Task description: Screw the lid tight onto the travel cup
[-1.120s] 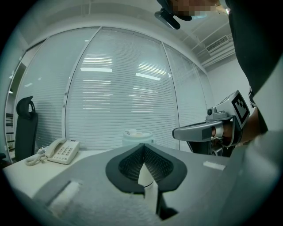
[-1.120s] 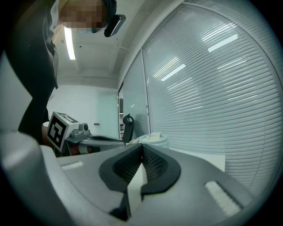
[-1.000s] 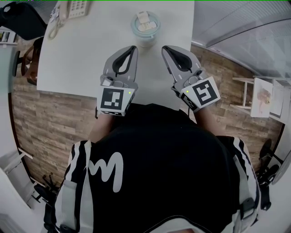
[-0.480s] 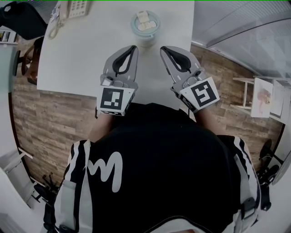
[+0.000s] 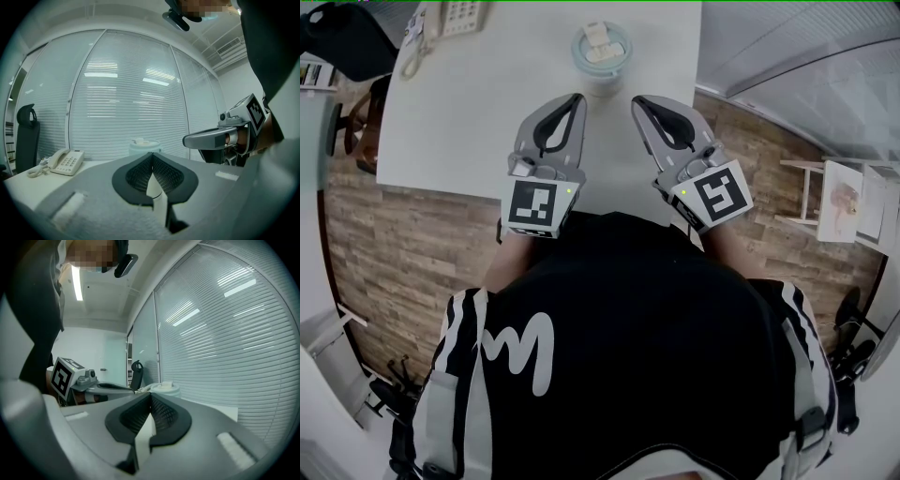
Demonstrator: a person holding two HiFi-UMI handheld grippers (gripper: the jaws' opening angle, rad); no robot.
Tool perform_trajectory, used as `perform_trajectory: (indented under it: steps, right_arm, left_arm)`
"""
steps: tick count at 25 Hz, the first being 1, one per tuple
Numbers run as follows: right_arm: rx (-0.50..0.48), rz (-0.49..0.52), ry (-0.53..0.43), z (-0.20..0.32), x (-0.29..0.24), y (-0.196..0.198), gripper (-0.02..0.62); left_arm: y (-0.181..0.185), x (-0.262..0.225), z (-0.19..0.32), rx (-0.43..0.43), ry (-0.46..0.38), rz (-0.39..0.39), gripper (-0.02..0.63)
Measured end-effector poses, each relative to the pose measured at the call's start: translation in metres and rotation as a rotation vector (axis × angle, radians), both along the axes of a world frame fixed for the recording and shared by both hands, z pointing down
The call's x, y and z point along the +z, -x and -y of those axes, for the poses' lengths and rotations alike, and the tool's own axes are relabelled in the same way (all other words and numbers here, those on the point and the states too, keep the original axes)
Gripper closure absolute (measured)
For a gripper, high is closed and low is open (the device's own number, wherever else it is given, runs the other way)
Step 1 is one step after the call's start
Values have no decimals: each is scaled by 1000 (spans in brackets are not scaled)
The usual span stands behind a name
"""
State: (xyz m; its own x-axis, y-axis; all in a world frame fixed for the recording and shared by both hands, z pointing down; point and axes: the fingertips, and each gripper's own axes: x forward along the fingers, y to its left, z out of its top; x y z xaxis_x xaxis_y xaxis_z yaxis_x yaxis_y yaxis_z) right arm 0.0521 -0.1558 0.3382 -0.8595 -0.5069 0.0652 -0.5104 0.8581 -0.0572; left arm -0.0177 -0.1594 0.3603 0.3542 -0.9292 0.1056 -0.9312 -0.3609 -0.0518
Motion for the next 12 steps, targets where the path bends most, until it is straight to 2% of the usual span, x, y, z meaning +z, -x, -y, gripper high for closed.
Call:
perform_trajectory:
  steps: [12]
  right_arm:
    - [18,11,20,0,0,-1,595]
  left_arm:
    - [0,0,-1,7,5,-18,604]
